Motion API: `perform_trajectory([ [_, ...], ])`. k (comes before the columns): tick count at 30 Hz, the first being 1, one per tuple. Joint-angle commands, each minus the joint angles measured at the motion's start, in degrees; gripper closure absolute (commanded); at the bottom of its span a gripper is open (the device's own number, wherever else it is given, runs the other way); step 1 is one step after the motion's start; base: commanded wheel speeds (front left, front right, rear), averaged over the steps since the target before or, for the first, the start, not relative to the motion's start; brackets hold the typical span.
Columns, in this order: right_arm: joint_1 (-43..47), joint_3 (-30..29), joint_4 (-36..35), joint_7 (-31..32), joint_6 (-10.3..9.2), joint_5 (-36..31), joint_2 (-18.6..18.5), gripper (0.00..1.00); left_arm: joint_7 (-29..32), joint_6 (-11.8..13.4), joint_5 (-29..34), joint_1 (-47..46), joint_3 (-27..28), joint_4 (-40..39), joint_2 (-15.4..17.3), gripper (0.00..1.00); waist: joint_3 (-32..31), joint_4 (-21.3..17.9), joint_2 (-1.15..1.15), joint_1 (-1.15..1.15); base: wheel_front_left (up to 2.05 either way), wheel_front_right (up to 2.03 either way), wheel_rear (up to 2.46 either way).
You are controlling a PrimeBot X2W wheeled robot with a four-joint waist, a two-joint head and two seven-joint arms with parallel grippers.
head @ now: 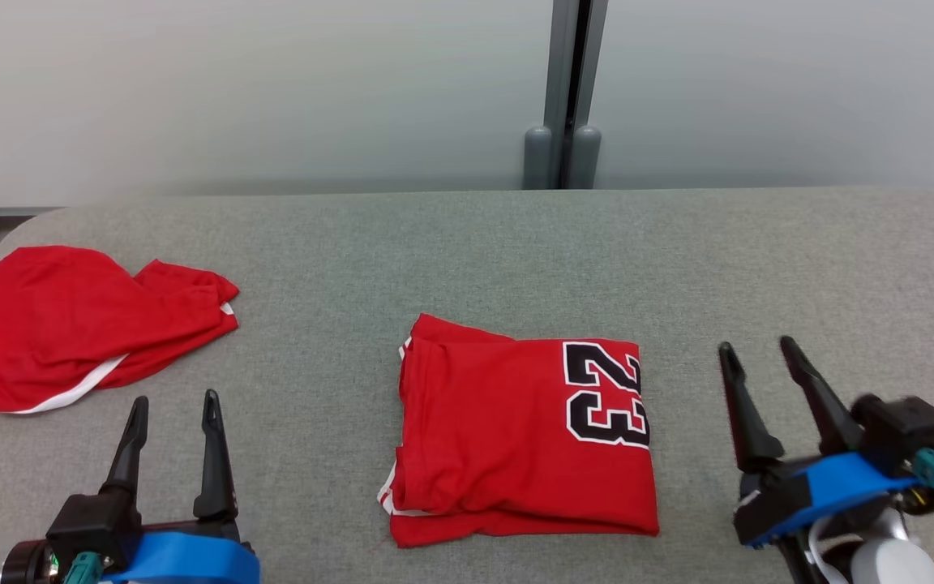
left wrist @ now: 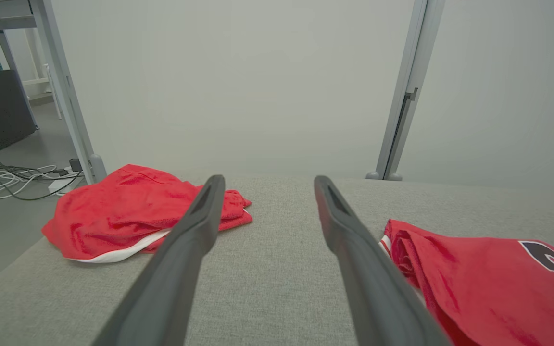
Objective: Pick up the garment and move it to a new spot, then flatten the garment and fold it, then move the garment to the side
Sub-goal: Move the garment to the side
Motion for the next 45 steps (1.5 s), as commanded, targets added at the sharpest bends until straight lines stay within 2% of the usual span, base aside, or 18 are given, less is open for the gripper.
perform_trajectory([
  [1, -1.0, 0.5, 0.5, 0.3, 0.03, -0.4, 0.0, 0.0, 0.0, 0.1, 0.2, -1.2, 0.0, -0.2, 0.1, 0.0, 0.3, 0.3, 0.0, -0.01, 0.0, 0.0, 0.0],
  [9, -7.9, 3.3, 7.9, 1.9, 0.03, -1.3, -0.1, 0.0, -0.3, -0.3, 0.3, -3.8, -1.2, 0.5, -0.6, 0.0, 2.8, 2.3, 0.0, -0.01, 0.0, 0.0, 0.0],
  [21, -11.4, 4.1, 22.8, -1.4, 0.03, -2.5, -0.1, 0.0, -1.5, -0.5, 0.0, -6.7, -2.0, 2.2, -1.0, 0.0, 6.4, 4.8, 0.0, -0.01, 0.0, 0.0, 0.0],
  [29, -12.9, 4.4, 31.3, -4.3, 0.03, -0.6, -0.1, 0.0, -2.0, -0.6, -0.2, -8.1, -2.7, 3.4, -1.2, 0.0, 7.6, 5.6, 0.0, -0.01, 0.0, 0.0, 0.0],
  [37, -13.7, 9.1, 37.2, -5.5, 0.04, 2.5, 0.0, 0.0, -2.7, -0.5, -0.6, -8.7, -3.0, 4.5, -1.5, 0.0, 8.0, 5.5, 0.0, -0.01, 0.0, 0.0, 0.0],
  [38, -13.9, 9.7, 37.9, -5.4, 0.04, 3.3, 0.1, 0.11, -2.8, -0.5, -0.6, -8.8, -3.0, 4.7, -1.5, 0.0, 8.0, 5.5, 0.0, -0.01, 0.0, 0.0, 0.0],
  [39, -14.1, 10.3, 38.3, -5.3, 0.04, 3.9, 0.1, 0.52, -2.8, -0.5, -0.6, -8.8, -3.1, 4.8, -1.5, 0.0, 8.0, 5.4, 0.0, -0.01, 0.0, 0.0, 0.0],
  [40, -14.3, 10.7, 38.7, -5.5, 0.04, 4.4, 0.1, 1.0, -2.8, -0.4, -0.7, -8.9, -3.1, 4.9, -1.5, 0.0, 8.0, 5.4, 0.0, -0.01, 0.0, 0.0, 0.0],
  [45, -16.9, 10.8, 39.2, -7.2, 0.02, 4.8, -0.1, 1.0, -3.2, -0.1, -1.0, -8.5, -2.8, 5.0, -1.3, 0.0, 8.4, 4.4, 0.0, -0.01, 0.0, 0.0, 0.0],
])
